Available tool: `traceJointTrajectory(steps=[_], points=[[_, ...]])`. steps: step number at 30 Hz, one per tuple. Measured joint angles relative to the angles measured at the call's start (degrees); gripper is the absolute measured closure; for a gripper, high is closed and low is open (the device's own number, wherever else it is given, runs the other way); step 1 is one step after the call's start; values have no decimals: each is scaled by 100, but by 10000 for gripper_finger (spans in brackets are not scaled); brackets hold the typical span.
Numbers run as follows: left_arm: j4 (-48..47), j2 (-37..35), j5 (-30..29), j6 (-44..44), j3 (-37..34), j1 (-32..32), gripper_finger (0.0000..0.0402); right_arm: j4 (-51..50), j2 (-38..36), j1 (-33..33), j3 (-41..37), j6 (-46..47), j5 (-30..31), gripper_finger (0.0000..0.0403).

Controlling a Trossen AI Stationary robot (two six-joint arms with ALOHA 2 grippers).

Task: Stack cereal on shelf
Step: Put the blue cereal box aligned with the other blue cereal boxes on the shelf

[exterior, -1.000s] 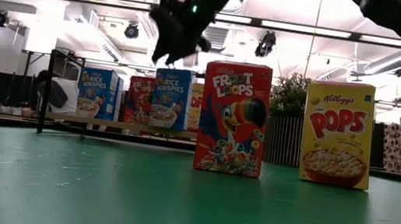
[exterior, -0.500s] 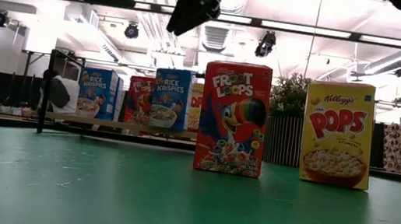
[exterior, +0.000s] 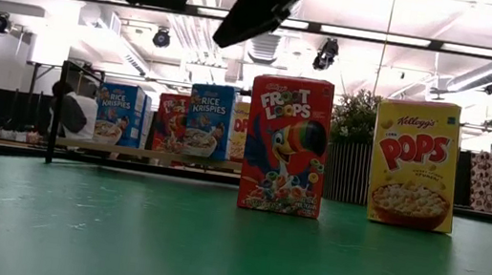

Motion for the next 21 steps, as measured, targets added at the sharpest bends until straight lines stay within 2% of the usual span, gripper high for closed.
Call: traceJointTrajectory(steps=[7, 12, 18, 21], points=[[-342, 416, -9, -18, 485, 0, 209, 2364, -905, -4, -1796, -595, -22, 172], [-1281, 726, -4, -482, 1030, 0, 209, 3778, -1429, -57, -2695, -1061, -83, 172], [-2186, 1167, -8, -543, 1647, 4, 209, 4875, -1980, -308, -3568, -1101, -984, 172], [-2430, 1321, -15, -425, 1854, 47, 209, 5424, -2103, -432, -3963, -1103, -1224, 172]])
